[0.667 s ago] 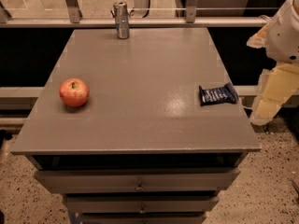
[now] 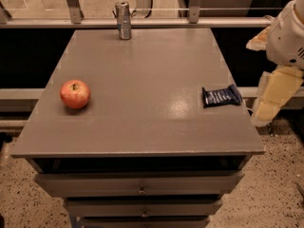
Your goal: Pick rxbar blueberry
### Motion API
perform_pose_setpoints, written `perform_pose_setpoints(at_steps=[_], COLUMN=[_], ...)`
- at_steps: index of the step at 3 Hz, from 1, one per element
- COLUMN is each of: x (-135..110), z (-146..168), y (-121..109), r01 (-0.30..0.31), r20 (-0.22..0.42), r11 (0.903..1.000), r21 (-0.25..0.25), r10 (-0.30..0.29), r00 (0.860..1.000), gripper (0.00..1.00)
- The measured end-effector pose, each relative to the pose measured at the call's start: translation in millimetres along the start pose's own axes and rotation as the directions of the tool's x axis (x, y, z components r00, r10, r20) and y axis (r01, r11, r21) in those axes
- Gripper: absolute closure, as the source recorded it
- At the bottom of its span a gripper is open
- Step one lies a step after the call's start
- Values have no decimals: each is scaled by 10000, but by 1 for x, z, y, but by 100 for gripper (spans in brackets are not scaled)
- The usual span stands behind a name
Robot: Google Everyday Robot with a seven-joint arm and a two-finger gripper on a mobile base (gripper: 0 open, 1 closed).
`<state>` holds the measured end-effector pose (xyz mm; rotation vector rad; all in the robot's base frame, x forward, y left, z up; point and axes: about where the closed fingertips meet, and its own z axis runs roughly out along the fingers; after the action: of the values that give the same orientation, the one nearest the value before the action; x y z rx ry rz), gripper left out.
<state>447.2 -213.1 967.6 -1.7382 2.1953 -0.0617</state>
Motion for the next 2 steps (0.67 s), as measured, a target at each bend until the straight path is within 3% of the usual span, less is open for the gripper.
perform_pose_setpoints(at_steps=[2], x=[11], z=[68], y=[-46], r01=[-182], r20=[1515], r11=[9963], r21=[-846], r10=[309], r00=[9880], gripper=[0])
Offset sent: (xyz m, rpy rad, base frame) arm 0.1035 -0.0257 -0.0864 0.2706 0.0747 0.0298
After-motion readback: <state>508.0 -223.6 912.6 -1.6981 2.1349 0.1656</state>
